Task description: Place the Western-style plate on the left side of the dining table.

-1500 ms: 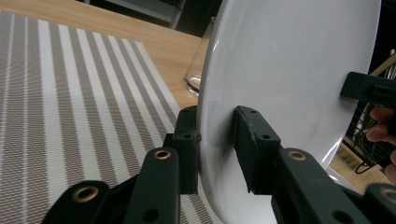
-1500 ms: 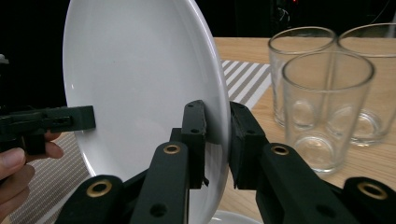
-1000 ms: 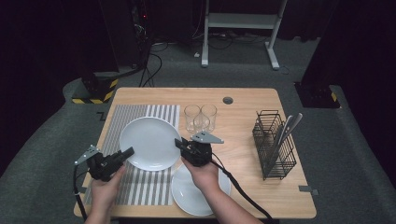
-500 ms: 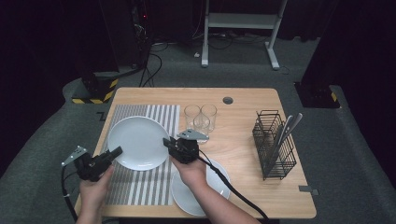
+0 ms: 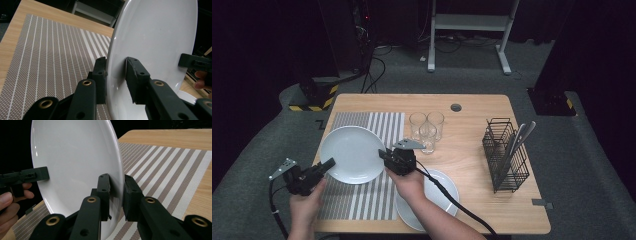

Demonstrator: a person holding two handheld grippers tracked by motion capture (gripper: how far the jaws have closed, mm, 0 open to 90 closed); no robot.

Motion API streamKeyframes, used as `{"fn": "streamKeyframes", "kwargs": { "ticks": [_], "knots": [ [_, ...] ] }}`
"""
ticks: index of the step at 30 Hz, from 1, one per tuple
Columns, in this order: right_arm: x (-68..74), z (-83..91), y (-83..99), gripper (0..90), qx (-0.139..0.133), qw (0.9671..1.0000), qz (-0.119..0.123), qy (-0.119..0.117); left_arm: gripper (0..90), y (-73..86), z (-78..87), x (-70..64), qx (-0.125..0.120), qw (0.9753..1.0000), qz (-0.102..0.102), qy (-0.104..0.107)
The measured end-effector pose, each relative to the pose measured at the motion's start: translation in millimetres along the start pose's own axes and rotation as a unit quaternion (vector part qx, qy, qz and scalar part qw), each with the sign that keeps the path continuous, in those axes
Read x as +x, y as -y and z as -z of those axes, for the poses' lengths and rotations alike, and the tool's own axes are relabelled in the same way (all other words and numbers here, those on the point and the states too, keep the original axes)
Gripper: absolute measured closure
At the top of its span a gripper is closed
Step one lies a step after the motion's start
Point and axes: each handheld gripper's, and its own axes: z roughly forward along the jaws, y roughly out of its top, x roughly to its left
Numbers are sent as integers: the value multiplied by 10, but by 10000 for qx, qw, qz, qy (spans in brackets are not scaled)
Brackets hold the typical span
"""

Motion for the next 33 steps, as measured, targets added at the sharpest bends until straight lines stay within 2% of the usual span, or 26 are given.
{"fn": "streamKeyframes", "kwargs": {
  "ticks": [5, 6, 8, 21, 33],
  "knots": [
    [7, -11, 4, 779, 9, 10000, 7, -1, 701, 4, -1, 14, 20, 10000, 26, 0],
    [9, -13, 6, 779, 13, 10000, 7, 3, 700, 10, -3, 9, 24, 10000, 84, -7],
    [11, -19, 19, 779, 49, 10000, -2, 7, 698, 14, -3, 25, 65, 10000, 32, -30],
    [-9, -127, 142, 777, 298, 9994, -146, 24, 691, 89, -25, 111, 277, 9995, 86, -155],
    [-40, -194, 223, 776, 480, 9985, -246, 49, 686, 144, -69, 161, 462, 9985, 197, -227]
  ]
}}
